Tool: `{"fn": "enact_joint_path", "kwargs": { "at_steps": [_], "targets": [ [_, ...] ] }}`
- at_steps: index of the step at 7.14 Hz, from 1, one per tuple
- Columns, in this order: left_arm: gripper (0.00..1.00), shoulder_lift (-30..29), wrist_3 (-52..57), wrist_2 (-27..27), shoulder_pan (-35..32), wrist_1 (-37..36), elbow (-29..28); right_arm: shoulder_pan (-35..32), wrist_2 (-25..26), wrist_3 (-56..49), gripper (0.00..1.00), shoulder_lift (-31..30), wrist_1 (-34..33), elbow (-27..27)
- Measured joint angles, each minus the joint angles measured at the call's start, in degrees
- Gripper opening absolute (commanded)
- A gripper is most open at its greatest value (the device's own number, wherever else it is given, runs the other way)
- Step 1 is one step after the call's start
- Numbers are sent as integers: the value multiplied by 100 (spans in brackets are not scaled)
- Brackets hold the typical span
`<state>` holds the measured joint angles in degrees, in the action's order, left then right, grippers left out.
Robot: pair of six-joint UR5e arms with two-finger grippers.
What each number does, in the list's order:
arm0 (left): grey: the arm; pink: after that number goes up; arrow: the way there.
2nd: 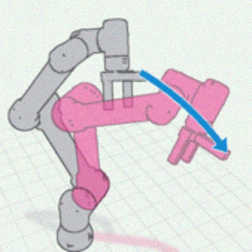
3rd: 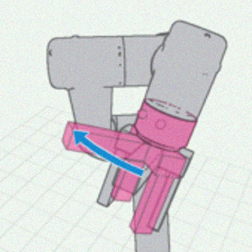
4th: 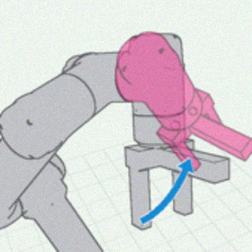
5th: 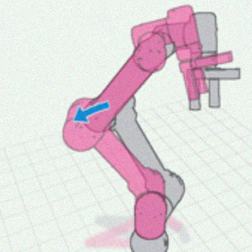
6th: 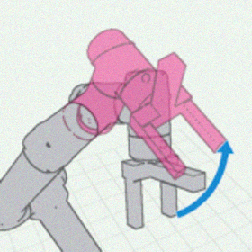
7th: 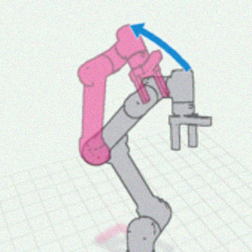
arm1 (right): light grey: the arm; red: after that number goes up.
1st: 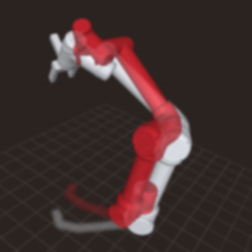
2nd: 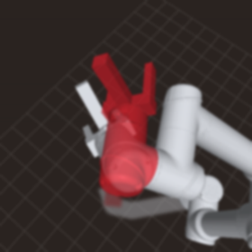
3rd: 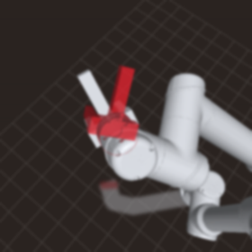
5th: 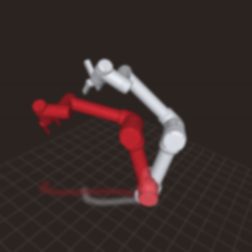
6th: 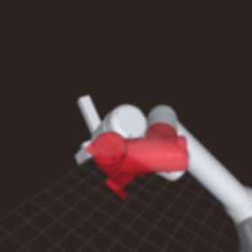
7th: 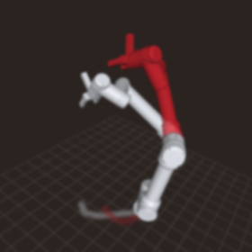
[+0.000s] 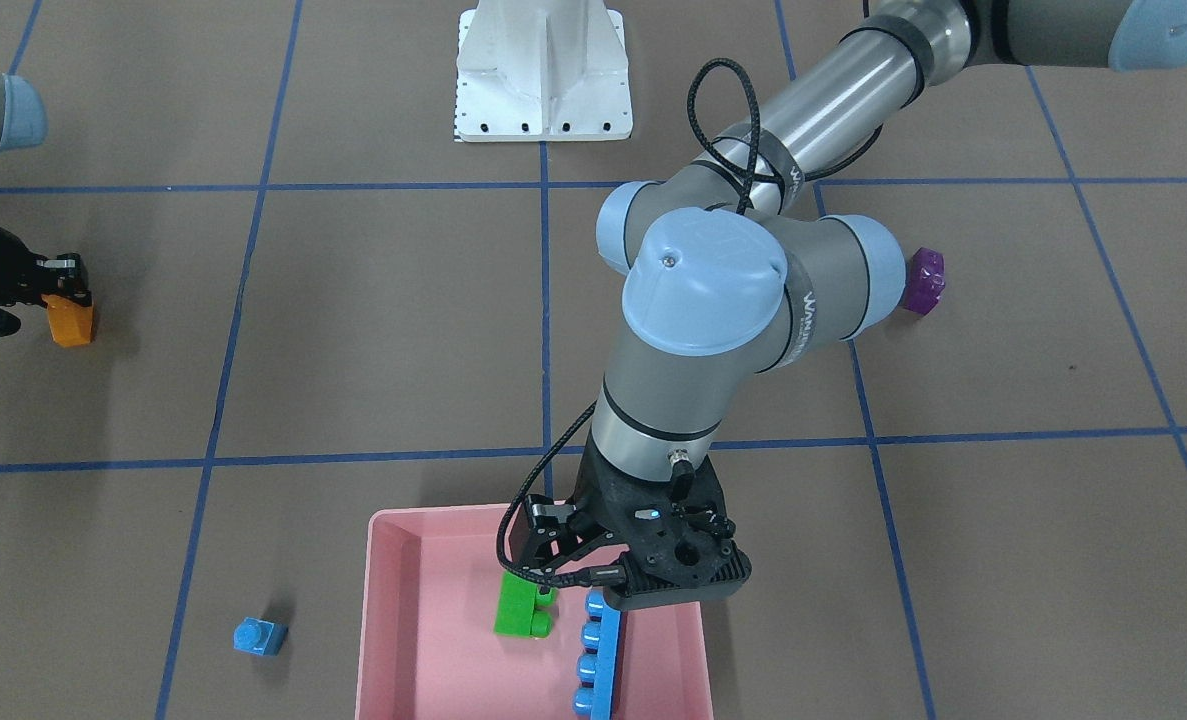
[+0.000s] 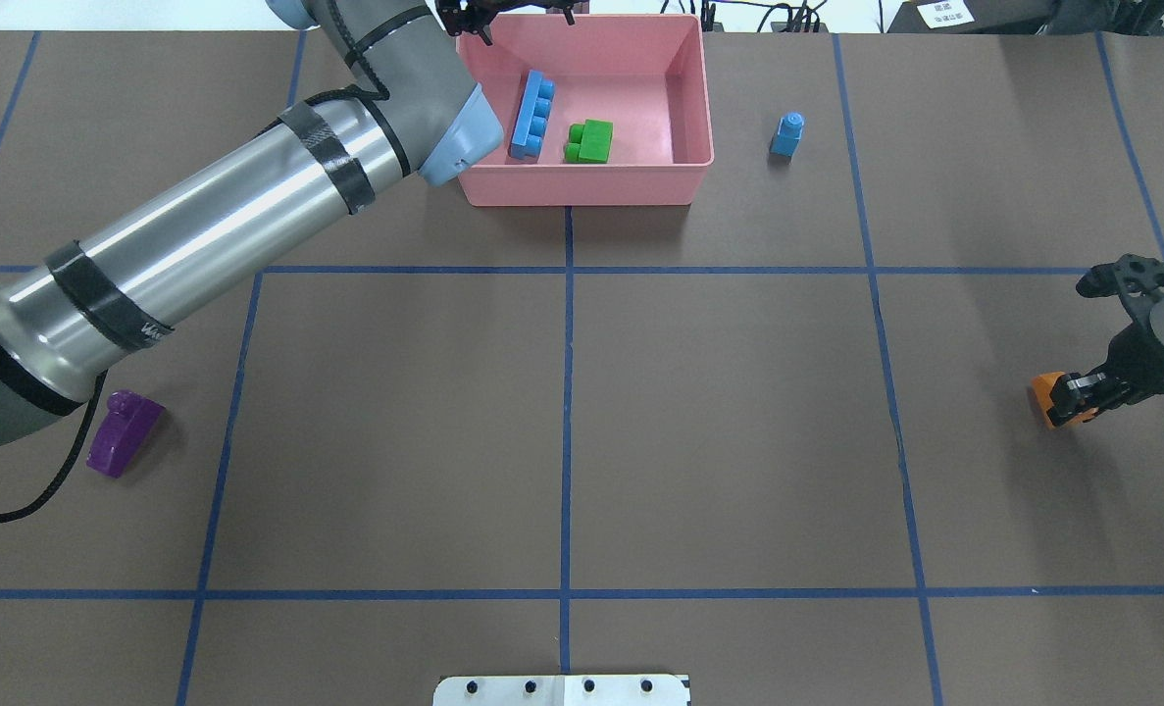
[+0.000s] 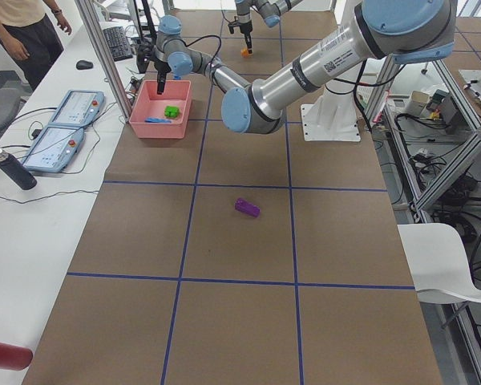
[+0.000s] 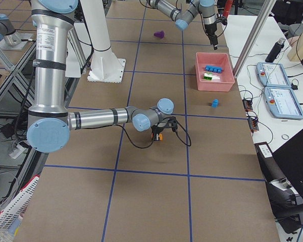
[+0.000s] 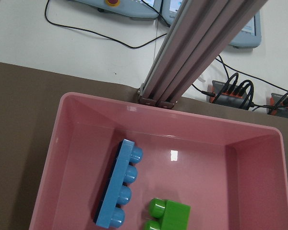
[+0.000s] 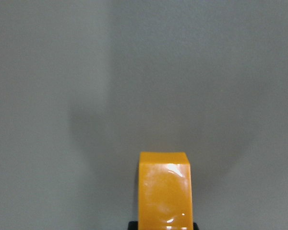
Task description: Put all blocks into box
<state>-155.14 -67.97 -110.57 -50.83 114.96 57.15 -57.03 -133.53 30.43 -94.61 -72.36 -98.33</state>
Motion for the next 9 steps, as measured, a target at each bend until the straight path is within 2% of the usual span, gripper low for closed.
{"fn": "enact_joint_path", "kwargs": {
  "at_steps": [1, 2, 3, 4, 5, 6, 8, 9],
  "targets": [
    [100, 373, 163, -40, -28, -104, 436, -223, -120, 6, 0, 390, -505, -186],
    [100, 914, 544, -68, -41, -341, 1070, -407, -133, 29, 0, 1190, -1301, -252],
    [100, 1565, 1069, -81, -46, -622, 1803, -483, -41, 78, 0, 2229, -2118, -91],
    [100, 2356, 1694, -83, -53, -816, 2574, -473, 57, 242, 0, 3278, -2647, 371],
    [100, 3105, 2303, -82, -80, -896, 3201, -390, 125, 580, 0, 4150, -2743, 1025],
    [100, 3744, 2867, -81, -131, -927, 3654, -277, 194, 1038, 0, 4902, -2439, 1825],
    [100, 4837, 3872, -91, -213, -938, 4225, -28, 471, 2307, 0, 5796, -846, 3352],
    [100, 5332, 4209, -101, -227, -936, 4474, 147, 771, 2875, 0, 6151, -176, 3989]
  ]
}}
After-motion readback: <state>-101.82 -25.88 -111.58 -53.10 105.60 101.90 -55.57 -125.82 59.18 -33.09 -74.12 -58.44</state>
